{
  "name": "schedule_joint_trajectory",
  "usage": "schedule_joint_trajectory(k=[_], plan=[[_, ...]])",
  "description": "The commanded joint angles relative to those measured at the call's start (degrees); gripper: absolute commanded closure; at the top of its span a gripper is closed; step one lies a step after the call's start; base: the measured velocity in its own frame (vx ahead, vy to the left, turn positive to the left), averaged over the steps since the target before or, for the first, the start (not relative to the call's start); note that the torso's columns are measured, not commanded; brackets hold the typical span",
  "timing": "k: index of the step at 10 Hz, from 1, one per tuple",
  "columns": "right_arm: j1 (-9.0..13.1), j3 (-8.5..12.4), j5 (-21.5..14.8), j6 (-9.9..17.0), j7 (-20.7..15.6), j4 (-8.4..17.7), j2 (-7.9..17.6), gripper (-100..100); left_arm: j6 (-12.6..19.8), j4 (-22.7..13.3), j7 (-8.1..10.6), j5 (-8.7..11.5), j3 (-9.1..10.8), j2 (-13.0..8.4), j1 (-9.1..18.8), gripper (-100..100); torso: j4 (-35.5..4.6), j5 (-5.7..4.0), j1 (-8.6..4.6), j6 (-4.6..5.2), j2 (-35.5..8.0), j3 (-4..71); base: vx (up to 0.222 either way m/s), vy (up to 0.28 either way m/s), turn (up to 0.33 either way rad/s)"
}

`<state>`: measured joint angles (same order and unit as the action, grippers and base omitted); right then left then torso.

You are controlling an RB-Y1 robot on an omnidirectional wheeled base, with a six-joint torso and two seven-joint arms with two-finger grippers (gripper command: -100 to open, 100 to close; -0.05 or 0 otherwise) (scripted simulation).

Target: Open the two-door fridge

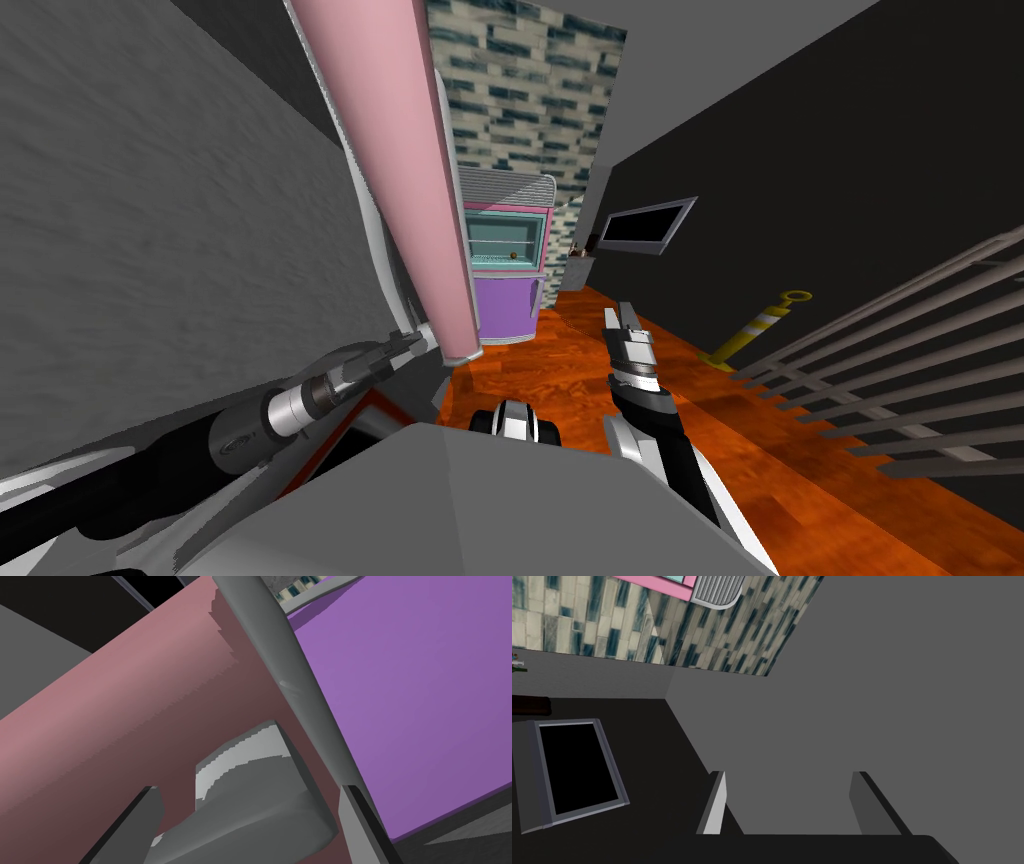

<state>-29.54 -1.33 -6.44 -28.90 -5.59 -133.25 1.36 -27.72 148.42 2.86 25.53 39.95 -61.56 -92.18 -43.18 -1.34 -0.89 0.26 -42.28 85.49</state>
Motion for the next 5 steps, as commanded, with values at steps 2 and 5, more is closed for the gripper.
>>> schedule_joint_trajectory(k=[2, 5], plan=[[0.0, 0.0, 0.0, 0.0, 0.0, 0.0, 0.0, 0, -1.1, -0.23, 0.2, 1.07, 1.85, -0.62, -1.44, -100, 0.0, 0.02, -0.04, 0.07, 0.06, 0.02, -0.003, -0.002, 0.037], [0.0, 0.0, 0.0, 0.0, 0.0, 0.0, 0.0, 0, -2.98, -0.29, 0.52, 3.21, 5.57, -1.64, -4.43, -100, 0.31, 0.37, 0.24, -0.22, -0.16, -0.39, 0.005, -0.003, 0.065]])
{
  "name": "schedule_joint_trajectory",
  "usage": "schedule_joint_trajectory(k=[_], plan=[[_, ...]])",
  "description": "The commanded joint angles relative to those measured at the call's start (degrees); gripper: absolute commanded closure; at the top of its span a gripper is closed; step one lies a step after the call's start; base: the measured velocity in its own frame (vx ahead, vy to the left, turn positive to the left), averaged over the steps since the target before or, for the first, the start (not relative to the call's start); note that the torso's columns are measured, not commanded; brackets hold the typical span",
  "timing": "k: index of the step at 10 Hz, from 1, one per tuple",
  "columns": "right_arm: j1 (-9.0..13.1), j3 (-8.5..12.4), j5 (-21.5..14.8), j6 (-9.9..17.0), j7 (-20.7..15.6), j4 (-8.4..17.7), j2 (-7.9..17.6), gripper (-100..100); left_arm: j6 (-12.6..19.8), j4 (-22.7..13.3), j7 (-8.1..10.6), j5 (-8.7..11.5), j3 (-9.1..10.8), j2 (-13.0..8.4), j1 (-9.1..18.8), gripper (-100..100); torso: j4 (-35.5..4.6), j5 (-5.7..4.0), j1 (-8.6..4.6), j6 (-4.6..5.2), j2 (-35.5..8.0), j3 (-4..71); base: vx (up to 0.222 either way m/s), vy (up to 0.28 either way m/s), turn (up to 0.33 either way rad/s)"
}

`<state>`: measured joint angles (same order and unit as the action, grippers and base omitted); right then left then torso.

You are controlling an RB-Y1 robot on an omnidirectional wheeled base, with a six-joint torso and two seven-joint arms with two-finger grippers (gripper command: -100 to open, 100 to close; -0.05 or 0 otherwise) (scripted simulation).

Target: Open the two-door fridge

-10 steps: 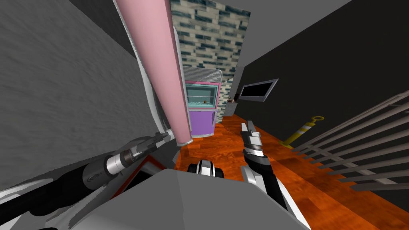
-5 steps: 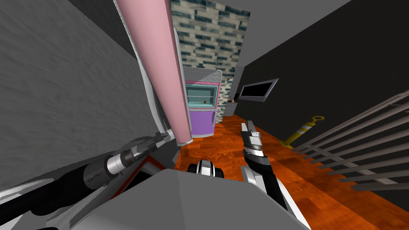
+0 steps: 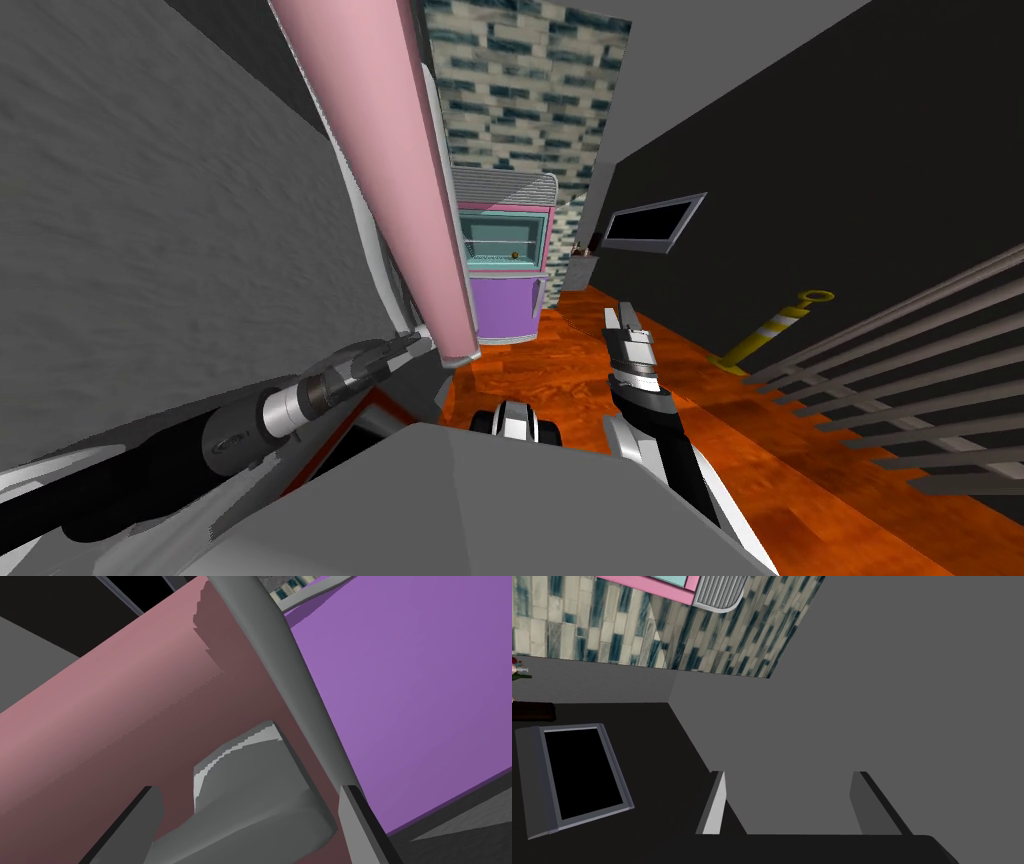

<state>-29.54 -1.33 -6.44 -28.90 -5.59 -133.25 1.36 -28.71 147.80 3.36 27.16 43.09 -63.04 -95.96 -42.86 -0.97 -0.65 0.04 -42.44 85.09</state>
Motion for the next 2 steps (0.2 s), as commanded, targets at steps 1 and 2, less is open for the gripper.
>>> schedule_joint_trajectory(k=[1, 2], plan=[[0.0, 0.0, 0.0, 0.0, 0.0, 0.0, 0.0, 0, -1.99, 0.34, 0.03, 1.59, 2.43, -0.16, -0.66, -100, -0.02, -0.03, -0.03, -0.01, -0.01, 0.01, 0.008, 0.006, 0.039], [0.0, 0.0, 0.0, 0.0, 0.0, 0.0, 0.0, 0, -2.93, 0.31, 0.19, 2.65, 3.85, -0.67, -2.16, -100, -0.02, -0.03, -0.07, 0.05, 0.03, 0.03, 0.003, -0.001, 0.062]])
